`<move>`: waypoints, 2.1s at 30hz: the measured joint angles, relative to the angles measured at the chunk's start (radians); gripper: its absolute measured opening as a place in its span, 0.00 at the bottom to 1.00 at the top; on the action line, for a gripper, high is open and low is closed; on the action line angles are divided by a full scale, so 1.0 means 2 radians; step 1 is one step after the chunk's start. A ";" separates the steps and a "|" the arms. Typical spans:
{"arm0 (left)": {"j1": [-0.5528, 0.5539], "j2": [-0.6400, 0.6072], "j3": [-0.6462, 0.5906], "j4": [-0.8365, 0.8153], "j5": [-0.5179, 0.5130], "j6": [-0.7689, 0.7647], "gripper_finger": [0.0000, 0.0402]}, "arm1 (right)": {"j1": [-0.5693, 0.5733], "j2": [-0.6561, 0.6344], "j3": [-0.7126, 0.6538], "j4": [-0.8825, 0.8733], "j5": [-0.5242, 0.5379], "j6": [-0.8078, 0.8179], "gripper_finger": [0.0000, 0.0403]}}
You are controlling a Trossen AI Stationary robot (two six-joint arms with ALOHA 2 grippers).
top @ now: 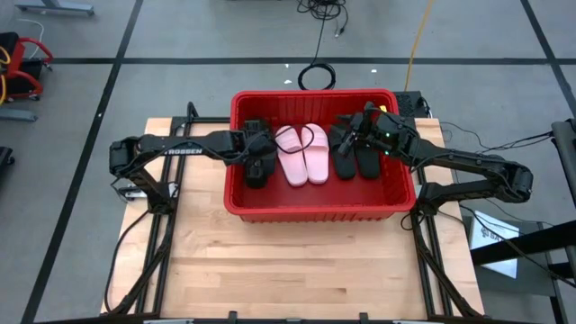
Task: Pick and place slides into bin
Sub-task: Return to home position
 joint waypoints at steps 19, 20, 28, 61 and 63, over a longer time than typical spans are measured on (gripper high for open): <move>-0.020 -0.136 0.000 0.009 -0.006 -0.013 0.46 | 0.002 0.000 0.000 0.017 -0.051 0.030 0.37; -0.021 -0.148 0.000 0.011 -0.004 -0.017 0.46 | 0.002 0.000 0.000 0.021 -0.051 0.036 0.37; -0.028 -0.223 0.000 0.016 0.036 -0.077 0.46 | 0.008 -0.017 0.000 0.032 -0.052 0.128 0.37; -0.246 -0.302 0.000 -0.016 -0.006 -0.324 0.46 | 0.138 -0.100 0.000 0.077 -0.220 0.272 0.37; -0.258 -0.304 0.000 -0.020 -0.011 -0.323 0.46 | 0.151 -0.112 0.000 0.078 -0.220 0.266 0.37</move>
